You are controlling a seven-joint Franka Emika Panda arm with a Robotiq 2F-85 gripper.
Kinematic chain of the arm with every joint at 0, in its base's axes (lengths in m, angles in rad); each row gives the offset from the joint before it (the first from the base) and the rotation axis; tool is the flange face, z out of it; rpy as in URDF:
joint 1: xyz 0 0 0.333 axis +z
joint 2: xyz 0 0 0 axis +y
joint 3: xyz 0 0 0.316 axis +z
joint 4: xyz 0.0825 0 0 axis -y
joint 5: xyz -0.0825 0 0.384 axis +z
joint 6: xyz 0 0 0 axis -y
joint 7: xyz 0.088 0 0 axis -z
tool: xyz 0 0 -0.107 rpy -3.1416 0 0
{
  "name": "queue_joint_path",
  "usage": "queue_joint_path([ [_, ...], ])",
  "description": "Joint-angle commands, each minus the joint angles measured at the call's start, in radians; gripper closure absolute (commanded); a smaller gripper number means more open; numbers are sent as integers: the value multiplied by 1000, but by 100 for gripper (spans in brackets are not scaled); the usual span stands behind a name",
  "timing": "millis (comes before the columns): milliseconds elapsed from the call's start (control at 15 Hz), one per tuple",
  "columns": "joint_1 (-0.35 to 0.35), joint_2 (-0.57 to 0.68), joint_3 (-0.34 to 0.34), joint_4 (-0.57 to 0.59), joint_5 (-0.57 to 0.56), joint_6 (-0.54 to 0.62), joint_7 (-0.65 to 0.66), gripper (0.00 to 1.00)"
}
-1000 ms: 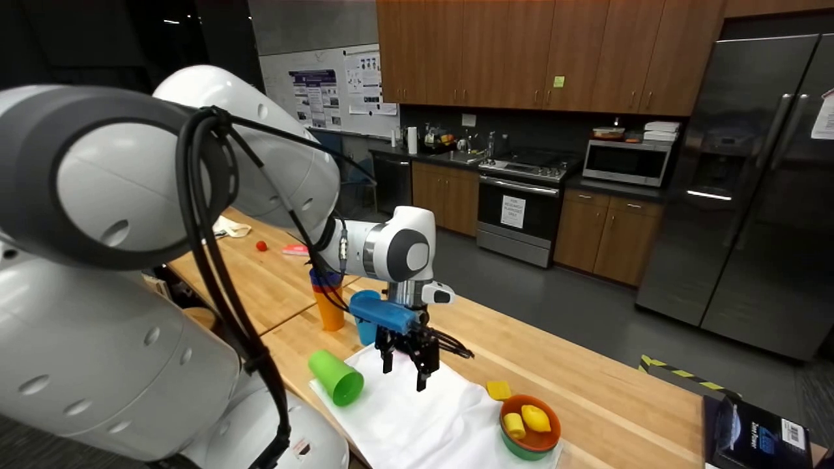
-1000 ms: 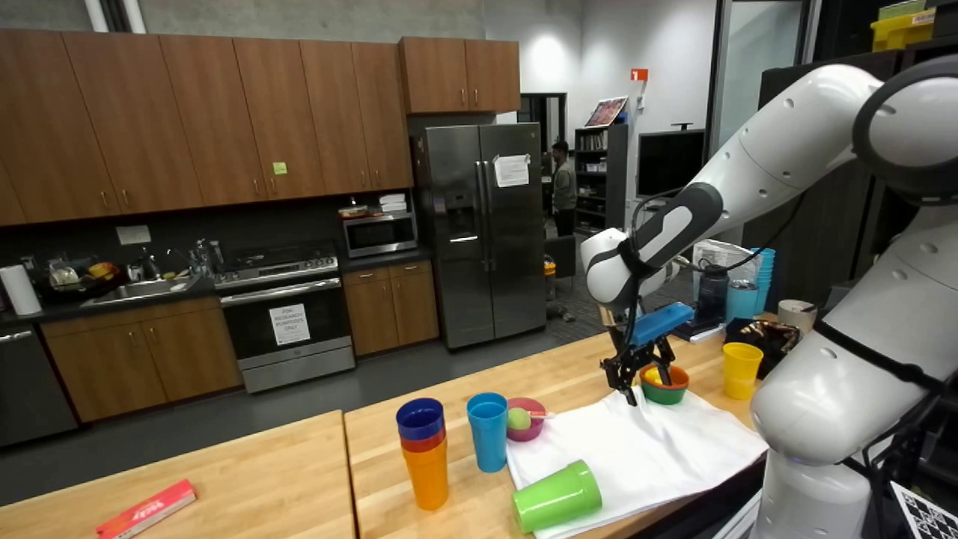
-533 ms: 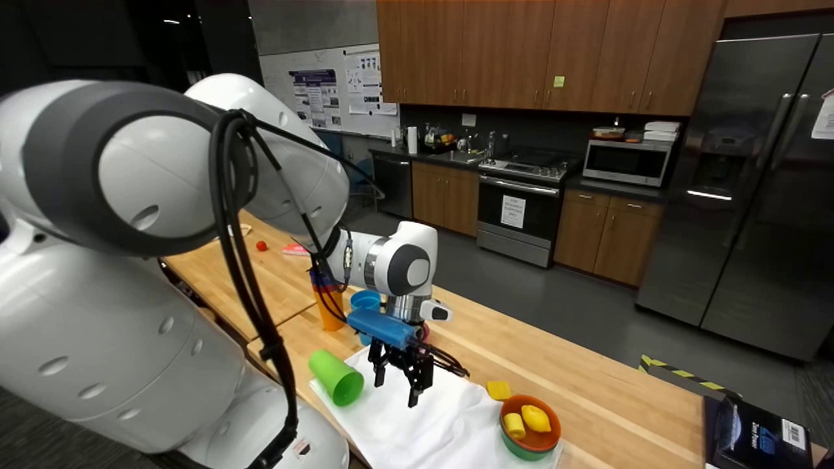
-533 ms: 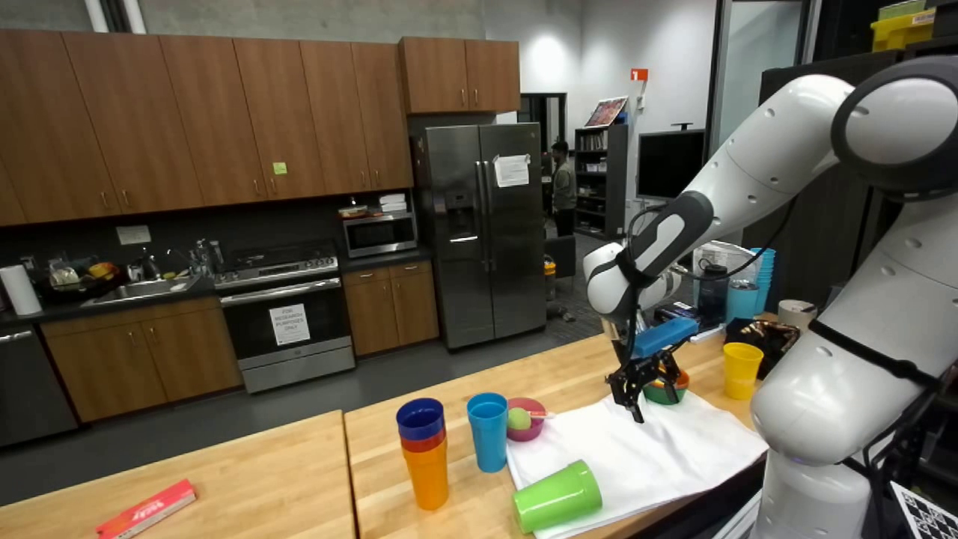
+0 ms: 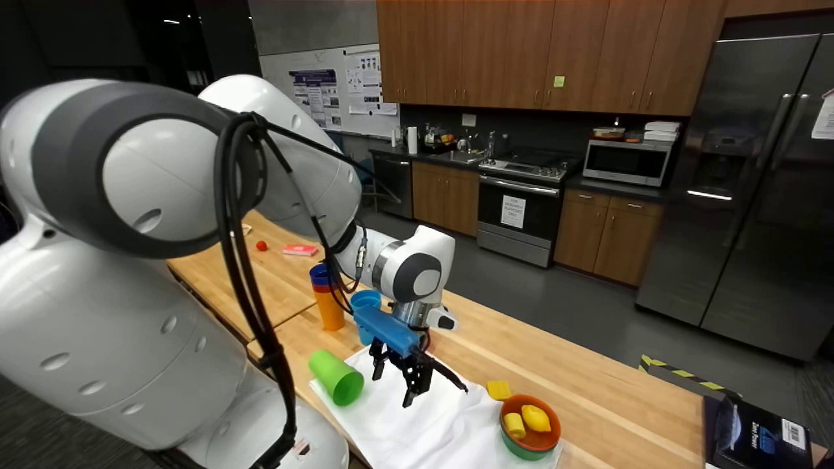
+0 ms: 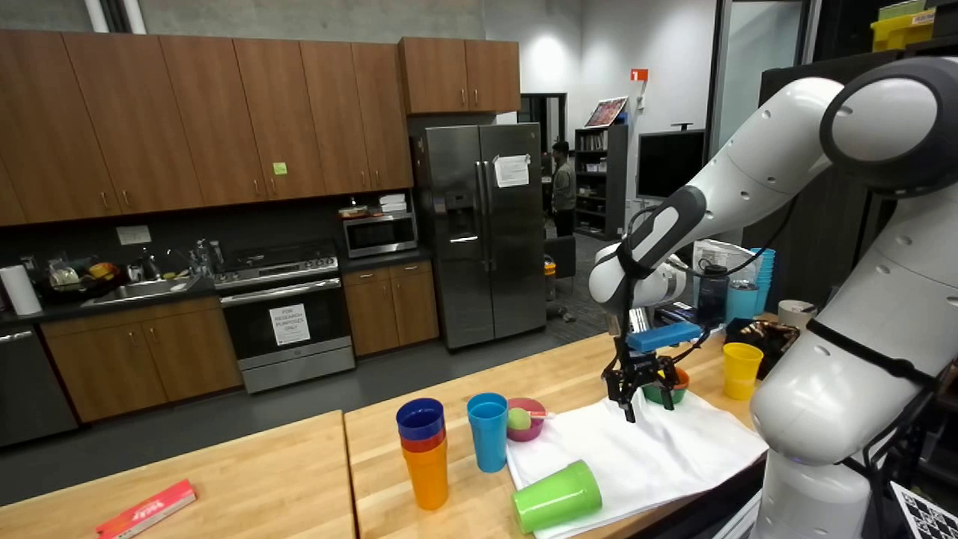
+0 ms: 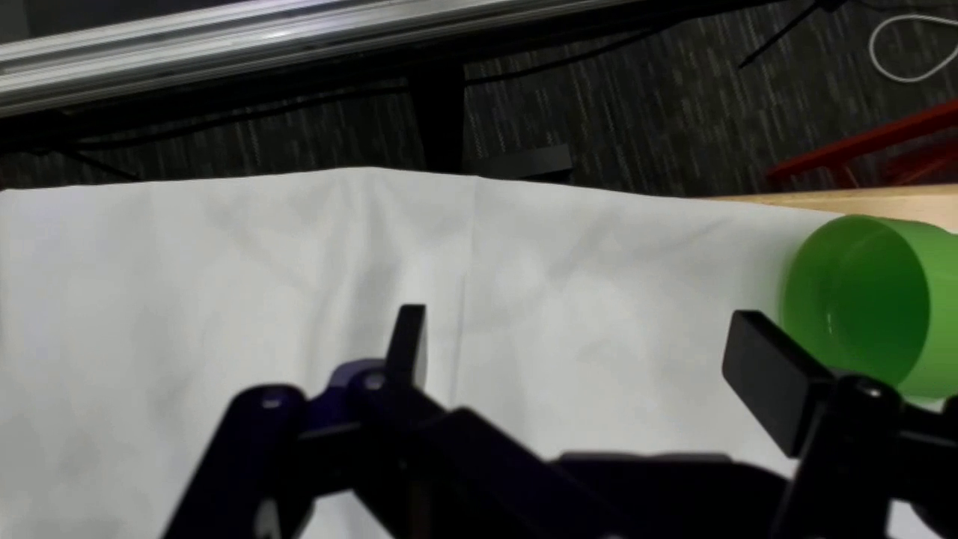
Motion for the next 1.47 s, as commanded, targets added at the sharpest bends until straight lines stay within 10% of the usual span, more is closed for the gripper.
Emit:
queue_joint_path([
  [0, -21, -7, -33, 3, 55, 21, -34, 0],
  [1400, -26, 8, -48, 51, 114, -123, -44, 0],
])
